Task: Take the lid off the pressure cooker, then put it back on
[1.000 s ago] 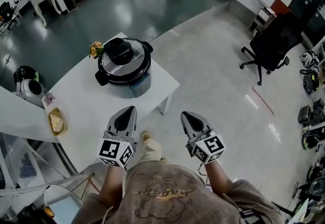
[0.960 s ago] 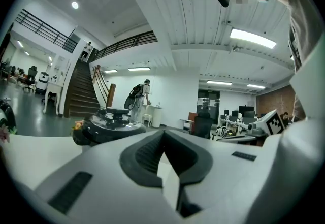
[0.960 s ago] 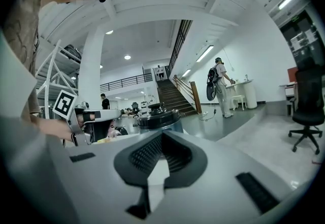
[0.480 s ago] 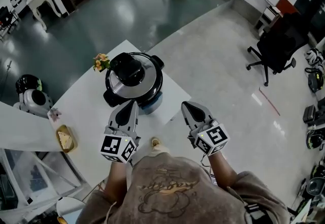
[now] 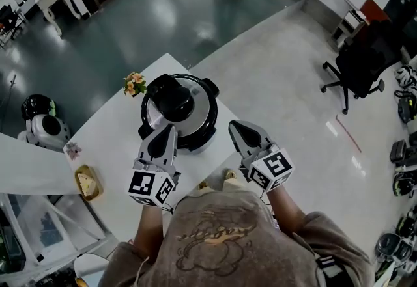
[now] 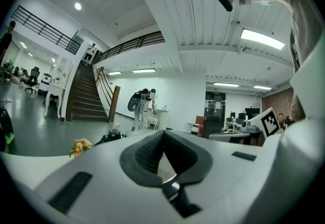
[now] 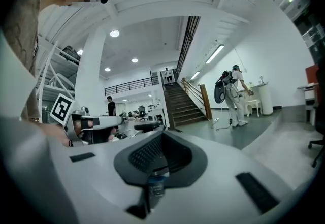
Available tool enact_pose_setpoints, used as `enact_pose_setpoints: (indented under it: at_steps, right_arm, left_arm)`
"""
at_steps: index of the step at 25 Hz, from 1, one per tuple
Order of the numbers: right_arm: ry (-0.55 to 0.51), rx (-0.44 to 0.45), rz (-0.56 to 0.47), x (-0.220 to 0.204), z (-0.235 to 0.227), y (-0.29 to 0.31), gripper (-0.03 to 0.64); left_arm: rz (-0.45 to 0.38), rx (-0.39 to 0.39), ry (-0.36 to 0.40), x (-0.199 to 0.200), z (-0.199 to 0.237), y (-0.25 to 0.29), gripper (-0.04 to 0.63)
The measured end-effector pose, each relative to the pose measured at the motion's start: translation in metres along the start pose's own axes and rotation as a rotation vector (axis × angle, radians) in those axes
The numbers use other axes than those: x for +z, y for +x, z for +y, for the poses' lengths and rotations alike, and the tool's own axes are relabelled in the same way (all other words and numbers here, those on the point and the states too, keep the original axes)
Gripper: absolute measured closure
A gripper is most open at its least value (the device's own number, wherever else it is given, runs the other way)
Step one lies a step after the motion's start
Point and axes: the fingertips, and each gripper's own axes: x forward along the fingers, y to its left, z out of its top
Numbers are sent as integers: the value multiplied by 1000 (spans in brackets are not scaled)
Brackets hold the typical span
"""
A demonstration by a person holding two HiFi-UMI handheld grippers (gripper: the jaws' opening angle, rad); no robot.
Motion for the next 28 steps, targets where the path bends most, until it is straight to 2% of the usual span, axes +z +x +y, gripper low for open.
enact_pose_setpoints:
  at_steps: [8,11,20,25,28]
  right_arm:
    - [-22,122,12,17,-7,34,620]
    - [-23,179,11,23,-7,46,623]
    - [-75,367,54,28,6,76,497]
    - [-112,473,85,26,13,91,390]
    - [-140,535,112,23,16,101,339]
  left_arm:
    - [-16,107,22,7,10,6,591]
    - [-25,144,26,10,14,6,560]
    - [-20,186,27,10,23,6,421]
    - [5,164,53,11,30,11,322]
    - [31,144,70,8,35,16,301]
